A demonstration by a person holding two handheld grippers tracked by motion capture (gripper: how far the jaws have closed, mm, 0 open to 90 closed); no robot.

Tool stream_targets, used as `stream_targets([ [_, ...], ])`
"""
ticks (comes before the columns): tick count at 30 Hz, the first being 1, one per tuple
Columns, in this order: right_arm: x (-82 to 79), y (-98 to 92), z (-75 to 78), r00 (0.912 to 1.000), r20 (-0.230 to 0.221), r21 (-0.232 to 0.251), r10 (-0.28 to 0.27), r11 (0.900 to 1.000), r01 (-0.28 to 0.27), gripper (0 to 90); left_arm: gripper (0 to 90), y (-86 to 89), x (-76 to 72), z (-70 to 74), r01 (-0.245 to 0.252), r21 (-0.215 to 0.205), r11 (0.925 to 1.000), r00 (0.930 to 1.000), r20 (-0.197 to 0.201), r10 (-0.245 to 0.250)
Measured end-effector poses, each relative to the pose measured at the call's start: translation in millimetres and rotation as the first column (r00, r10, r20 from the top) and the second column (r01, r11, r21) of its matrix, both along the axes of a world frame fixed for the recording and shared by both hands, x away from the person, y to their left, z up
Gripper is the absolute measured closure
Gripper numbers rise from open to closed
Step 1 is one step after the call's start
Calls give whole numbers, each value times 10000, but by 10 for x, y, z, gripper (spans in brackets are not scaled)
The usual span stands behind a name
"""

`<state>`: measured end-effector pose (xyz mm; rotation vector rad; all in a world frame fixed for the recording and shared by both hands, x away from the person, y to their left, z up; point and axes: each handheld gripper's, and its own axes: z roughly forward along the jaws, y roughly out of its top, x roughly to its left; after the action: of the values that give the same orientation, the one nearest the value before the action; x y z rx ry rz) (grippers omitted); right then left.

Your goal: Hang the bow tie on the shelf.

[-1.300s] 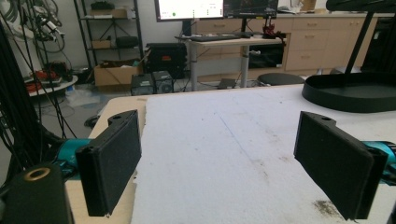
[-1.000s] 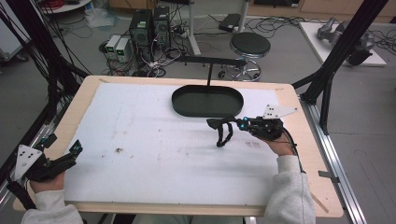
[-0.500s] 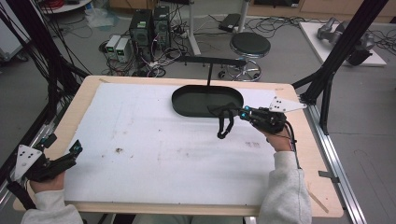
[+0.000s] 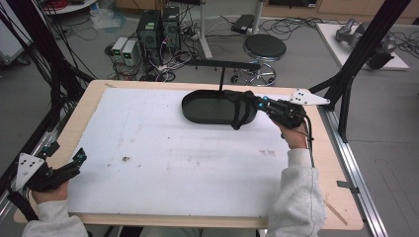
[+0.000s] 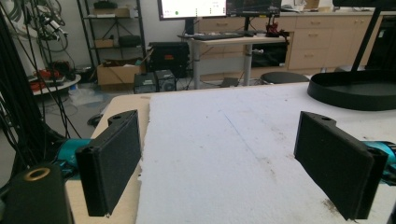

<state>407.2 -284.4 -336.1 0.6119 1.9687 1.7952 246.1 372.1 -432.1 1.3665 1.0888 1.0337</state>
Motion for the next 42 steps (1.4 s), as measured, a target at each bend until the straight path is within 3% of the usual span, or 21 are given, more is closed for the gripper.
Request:
stream_targets([
  [3,31,-22,27,9998,121,289,-129,9995,125,884,151,-4,10,-6,32,41,10000,10000,-30,-32],
  [9,133,-56,134,9936,384,682,-1058,9923,1030,884,151,4,13,-15,-34,6,10000,10000,33,34],
  [13,207,-57,196,9881,284,611,-1514,9869,1495,884,150,10,21,-25,-33,-12,10000,10000,-15,33],
  [17,248,-42,234,9802,466,570,-1924,9802,1897,884,151,10,28,-33,-50,1,10000,10000,-40,50],
  [18,278,-39,229,9699,409,470,-2401,9701,2381,884,151,8,31,-35,-76,-5,10000,10000,-16,76],
  [19,278,-39,229,9699,409,470,-2401,9701,2381,884,151,8,31,-35,-76,-5,10000,10000,-16,76],
  [20,324,-44,193,9608,222,495,-2765,9601,2752,884,151,8,33,-38,-75,1,10000,10000,-11,75],
  [21,324,-44,193,9608,222,495,-2765,9601,2752,884,151,8,33,-38,-75,1,10000,10000,-11,75],
  [22,370,-59,154,9528,123,548,-3035,9516,3024,884,151,9,34,-39,-74,2,10000,10000,-21,74],
  [23,370,-59,154,9528,123,548,-3035,9516,3024,884,151,10,34,-41,-79,5,10000,10000,-29,79],
  [24,412,-82,120,9415,68,687,-3370,9394,3358,884,151,11,34,-43,-88,-2,10000,10000,-37,88],
  [25,412,-82,120,9415,68,687,-3370,9394,3358,884,151,14,35,-43,-101,3,9999,9999,-50,101],
  [26,454,-104,86,9288,-57,856,-3704,9253,3695,884,151,16,35,-45,-133,-1,9999,9999,-43,133],
  [27,454,-104,86,9288,-57,856,-3704,9253,3695,884,151,16,35,-45,-133,-1,9999,9999,-43,133],
  [29,512,-121,34,9192,-118,875,-3936,9154,3930,884,151,19,39,-47,-149,9,9999,9999,-44,149],
  [31,539,-124,7,9155,-143,857,-4021,9117,4018,884,151,20,43,-53,-151,14,9999,9999,-79,151],
  [35,589,-125,4,8986,-154,948,-4385,8940,4379,884,151,18,54,-68,-145,16,9999,9998,-157,145],
  [39,631,-86,55,8983,0,880,-4393,8948,4376,884,151,19,65,-77,-139,76,9999,9997,-220,140],
  [42,707,-44,111,8911,111,765,-4536,8889,4516,884,151,27,73,-88,-157,34,9999,9995,-259,158],
])
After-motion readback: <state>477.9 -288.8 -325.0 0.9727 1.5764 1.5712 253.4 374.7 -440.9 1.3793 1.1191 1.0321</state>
